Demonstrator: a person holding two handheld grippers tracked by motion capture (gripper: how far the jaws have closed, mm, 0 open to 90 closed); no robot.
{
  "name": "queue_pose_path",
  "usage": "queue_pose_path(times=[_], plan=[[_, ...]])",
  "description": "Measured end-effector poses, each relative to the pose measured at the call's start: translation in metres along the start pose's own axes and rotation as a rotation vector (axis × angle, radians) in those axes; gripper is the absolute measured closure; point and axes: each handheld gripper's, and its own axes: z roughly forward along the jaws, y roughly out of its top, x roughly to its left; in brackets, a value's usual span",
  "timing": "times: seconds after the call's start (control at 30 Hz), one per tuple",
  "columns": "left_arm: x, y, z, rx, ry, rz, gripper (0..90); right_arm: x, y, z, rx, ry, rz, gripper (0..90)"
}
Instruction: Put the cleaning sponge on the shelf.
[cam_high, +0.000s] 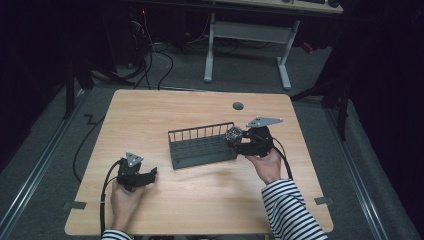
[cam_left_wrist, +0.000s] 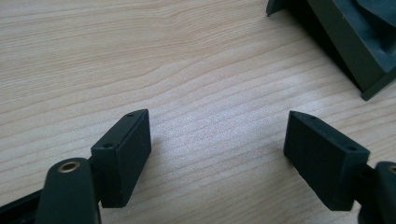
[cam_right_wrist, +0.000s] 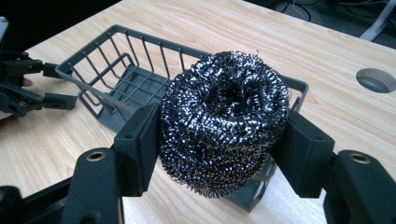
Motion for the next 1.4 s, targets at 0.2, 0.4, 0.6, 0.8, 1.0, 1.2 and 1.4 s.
queue_pose_path(times=[0.2,0.4,0.6,0.8,1.0,1.2,1.4], plan=[[0.000,0.000,0.000,0.000,0.000,0.000,23.6,0.001,0.006,0.013,0.018,0.000,-0.001,37.0],[0.000,0.000,0.000,0.000,0.000,0.000,23.6,0.001,0.012,0.021,0.026,-0.003,-0.005,37.0],[0.000,0.000,0.000,0.000,0.000,0.000,23.6,0.003,0.016,0.032,0.046,0.005,-0.003,37.0],[0.000,0.000,0.000,0.000,-0.001,0.000,23.6,0.005,0.017,0.047,0.073,0.006,-0.007,36.9],[0.000,0.000,0.000,0.000,-0.001,0.000,23.6,0.005,0.019,0.054,0.090,0.003,-0.005,36.8],[0.000,0.000,0.000,0.000,-0.001,0.000,23.6,0.006,0.019,0.062,0.108,0.002,-0.006,36.8],[0.000,0.000,0.000,0.000,-0.001,0.000,23.6,0.005,0.018,0.070,0.128,-0.003,0.005,36.8]])
